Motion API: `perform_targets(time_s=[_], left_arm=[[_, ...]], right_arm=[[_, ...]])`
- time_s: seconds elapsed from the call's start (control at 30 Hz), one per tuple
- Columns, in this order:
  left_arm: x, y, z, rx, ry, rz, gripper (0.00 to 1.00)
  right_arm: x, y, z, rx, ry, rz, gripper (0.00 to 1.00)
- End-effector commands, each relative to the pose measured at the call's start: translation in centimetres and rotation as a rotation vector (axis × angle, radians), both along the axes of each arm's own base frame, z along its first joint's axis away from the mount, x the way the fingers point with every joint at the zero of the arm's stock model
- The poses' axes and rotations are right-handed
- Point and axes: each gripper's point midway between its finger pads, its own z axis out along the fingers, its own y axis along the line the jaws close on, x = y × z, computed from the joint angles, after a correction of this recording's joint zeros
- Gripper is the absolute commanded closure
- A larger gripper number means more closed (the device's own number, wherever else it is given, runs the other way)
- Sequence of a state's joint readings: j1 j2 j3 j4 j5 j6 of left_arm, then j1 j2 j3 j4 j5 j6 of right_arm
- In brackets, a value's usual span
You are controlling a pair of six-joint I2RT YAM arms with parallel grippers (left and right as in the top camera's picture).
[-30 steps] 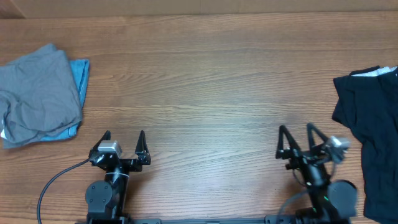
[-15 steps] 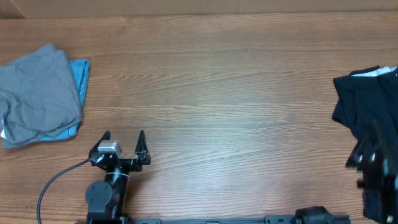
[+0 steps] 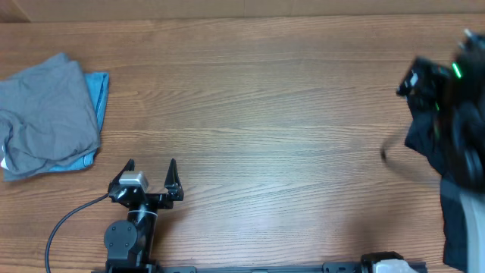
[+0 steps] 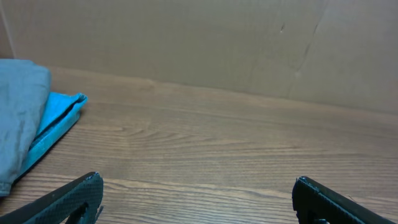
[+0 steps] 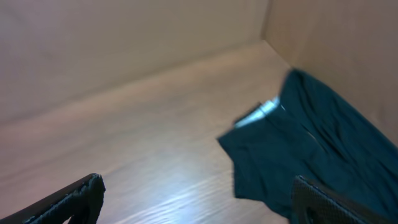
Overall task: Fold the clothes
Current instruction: 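Grasp the waistband of the black pants with the right gripper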
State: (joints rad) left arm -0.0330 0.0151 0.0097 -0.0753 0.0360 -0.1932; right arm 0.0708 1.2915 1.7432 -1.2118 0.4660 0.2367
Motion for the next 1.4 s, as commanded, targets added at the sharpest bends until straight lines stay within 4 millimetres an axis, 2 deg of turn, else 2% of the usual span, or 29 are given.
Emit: perform_targets(time_s=[0.0,0.13,0.2,0.3,0.4,0.6,0.67,0.73,1.0,1.2,1.37], left_arm=[[0.0,0.0,0.0,-0.016,-0.005,0.005,0.0],[0.0,0.0,0.0,-0.016,-0.005,0.005,0.0],[0.0,0.0,0.0,-0.016,-0.005,0.005,0.0],[0.0,0.0,0.0,-0.016,-0.005,0.005,0.0],[0.0,0.0,0.0,-0.016,-0.005,0.005,0.0],[0.0,0.0,0.0,-0.016,-0.005,0.005,0.0],[0.0,0.0,0.0,-0.016,-0.005,0.005,0.0],[0.0,0.0,0.0,-0.016,-0.005,0.005,0.0],[0.0,0.0,0.0,-0.016,-0.005,0.005,0.0],[0.0,0.0,0.0,-0.016,-0.005,0.005,0.0],[0.0,0.0,0.0,-0.016,-0.005,0.005,0.0]], right_arm=[[4.2,-3.4,-4.5,-0.024,0.166,-0.071,0.0],[7.2,-7.9,-10.3,-0.023,0.307,-0.155,0.0],[8.2,-9.3,-12.6,-0.012,0.353,-0.183,0.0],[9.7,-10.3,-16.8,0.048,0.423,-0.181,0.0],[10.7,-11.1,-19.9,0.096,0.46,-0.18,0.0],[12.0,-13.4,-23.4,0.156,0.46,-0.226,0.0],[12.2,-13.9,-24.5,0.185,0.461,-0.227,0.12],[12.8,-14.3,-26.0,0.236,0.455,-0.215,0.18],[14.2,-14.5,-29.9,0.33,0.457,-0.183,0.18],[14.1,-14.4,-32.4,0.339,0.498,-0.178,0.18],[14.1,-14.5,-35.4,0.349,0.539,-0.179,0.16]])
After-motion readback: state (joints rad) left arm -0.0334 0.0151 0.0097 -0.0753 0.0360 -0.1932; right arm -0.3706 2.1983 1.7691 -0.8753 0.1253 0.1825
